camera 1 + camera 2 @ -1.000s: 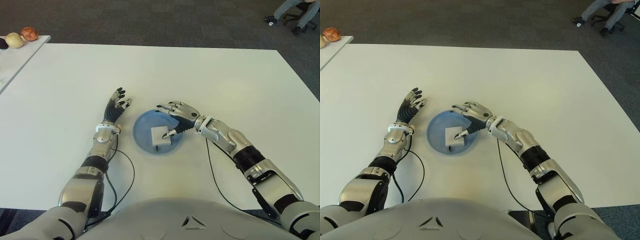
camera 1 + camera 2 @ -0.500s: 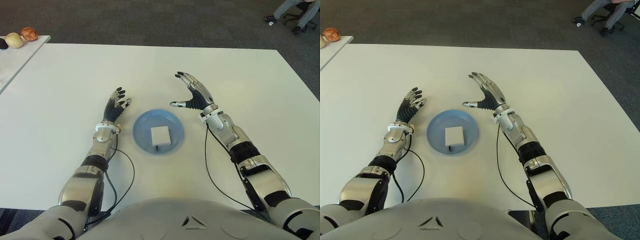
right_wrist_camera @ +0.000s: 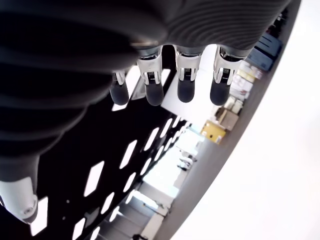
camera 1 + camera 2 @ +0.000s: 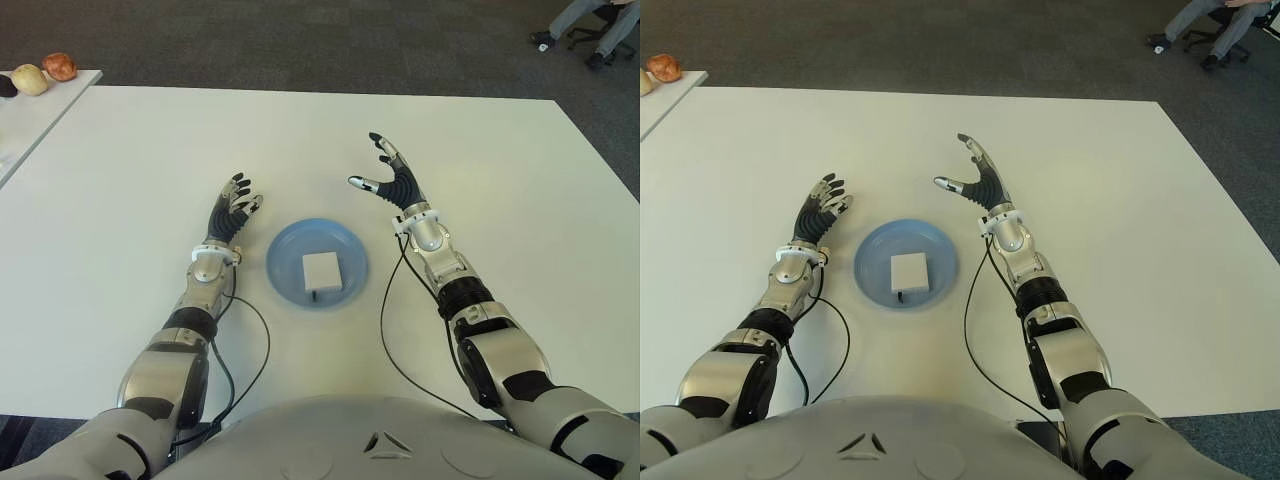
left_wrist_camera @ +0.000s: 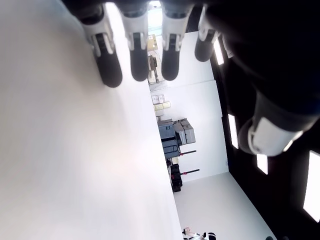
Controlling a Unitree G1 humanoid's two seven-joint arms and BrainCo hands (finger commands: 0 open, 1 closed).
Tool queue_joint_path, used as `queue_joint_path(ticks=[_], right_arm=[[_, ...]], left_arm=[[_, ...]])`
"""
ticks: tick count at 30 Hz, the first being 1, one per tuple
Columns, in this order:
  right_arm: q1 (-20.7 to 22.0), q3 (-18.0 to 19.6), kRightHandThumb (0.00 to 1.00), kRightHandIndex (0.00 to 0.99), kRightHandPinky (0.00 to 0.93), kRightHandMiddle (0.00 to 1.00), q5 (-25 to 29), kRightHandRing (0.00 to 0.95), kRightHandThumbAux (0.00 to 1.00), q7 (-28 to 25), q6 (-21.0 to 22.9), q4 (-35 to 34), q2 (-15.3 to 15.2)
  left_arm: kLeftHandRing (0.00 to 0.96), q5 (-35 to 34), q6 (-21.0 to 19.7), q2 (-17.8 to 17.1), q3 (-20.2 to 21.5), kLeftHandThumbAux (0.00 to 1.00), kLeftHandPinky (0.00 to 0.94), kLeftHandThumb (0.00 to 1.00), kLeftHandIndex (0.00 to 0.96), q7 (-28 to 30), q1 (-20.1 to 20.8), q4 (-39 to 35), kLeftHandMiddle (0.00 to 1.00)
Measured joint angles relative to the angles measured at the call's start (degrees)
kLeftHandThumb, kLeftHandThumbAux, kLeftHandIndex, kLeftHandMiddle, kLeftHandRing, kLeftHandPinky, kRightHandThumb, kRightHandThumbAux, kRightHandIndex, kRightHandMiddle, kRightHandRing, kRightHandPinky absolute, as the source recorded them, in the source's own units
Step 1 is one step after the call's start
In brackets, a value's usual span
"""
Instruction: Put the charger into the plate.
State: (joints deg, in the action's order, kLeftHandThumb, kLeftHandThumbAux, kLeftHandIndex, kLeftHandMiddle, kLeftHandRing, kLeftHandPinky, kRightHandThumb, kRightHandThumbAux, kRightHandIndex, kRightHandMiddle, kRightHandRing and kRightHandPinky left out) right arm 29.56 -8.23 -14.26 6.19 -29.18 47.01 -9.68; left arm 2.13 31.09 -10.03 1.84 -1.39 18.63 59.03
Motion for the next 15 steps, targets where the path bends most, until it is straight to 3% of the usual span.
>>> queue_joint_path(ticks=[9, 15], right_arm=[[0.6, 3.6, 0.162, 0.000, 0.005, 0.000, 5.3, 0.000, 0.683, -3.7, 2.3, 1.5, 2.2], [0.6, 6.5, 0.116, 0.000, 0.012, 0.000, 9.4, 0.000, 0.762, -6.1, 4.7, 1.1, 4.2]], left_arm=[[0.145, 0.0, 0.0, 0.0, 0.3, 0.571, 0.142, 0.000, 0.085, 0.0, 0.5, 0.9, 0.149], [0.149, -0.1, 0.2, 0.0, 0.5, 0.568, 0.151, 0.000, 0.091, 0.0, 0.7, 1.4, 0.152]])
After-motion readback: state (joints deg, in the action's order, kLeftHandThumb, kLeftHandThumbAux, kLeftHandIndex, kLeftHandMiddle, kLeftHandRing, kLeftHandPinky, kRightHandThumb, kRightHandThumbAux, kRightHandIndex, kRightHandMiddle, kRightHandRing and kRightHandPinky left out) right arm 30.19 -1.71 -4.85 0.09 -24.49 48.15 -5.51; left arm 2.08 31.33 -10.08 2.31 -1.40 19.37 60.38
